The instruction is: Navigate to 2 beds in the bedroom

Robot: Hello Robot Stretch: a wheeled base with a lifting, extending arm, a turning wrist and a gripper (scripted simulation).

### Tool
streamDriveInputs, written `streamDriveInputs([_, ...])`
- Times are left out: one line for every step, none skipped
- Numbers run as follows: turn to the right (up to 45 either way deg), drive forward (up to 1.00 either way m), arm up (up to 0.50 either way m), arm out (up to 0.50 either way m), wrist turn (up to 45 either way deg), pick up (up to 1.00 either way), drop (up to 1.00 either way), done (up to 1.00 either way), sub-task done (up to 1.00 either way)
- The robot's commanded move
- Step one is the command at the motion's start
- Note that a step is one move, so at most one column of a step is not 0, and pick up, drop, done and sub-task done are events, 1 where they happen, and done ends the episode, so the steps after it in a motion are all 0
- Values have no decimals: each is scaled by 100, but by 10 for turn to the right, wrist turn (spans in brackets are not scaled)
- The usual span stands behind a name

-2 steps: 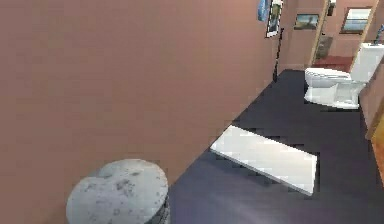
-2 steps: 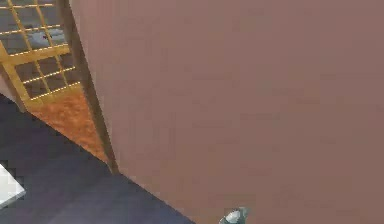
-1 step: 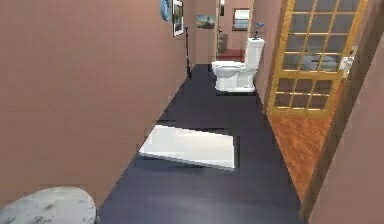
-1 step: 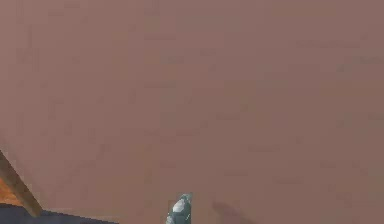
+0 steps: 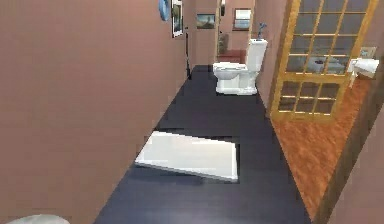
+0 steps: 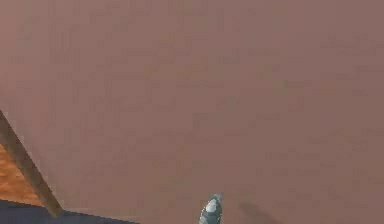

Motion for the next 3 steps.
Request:
streamDriveInputs([150,0,0,0,0,0,0,0,0])
streamDriveInputs([0,100,0,0,0,0,0,0,0])
streamDriveInputs([180,0,0,0,0,0,0,0,0])
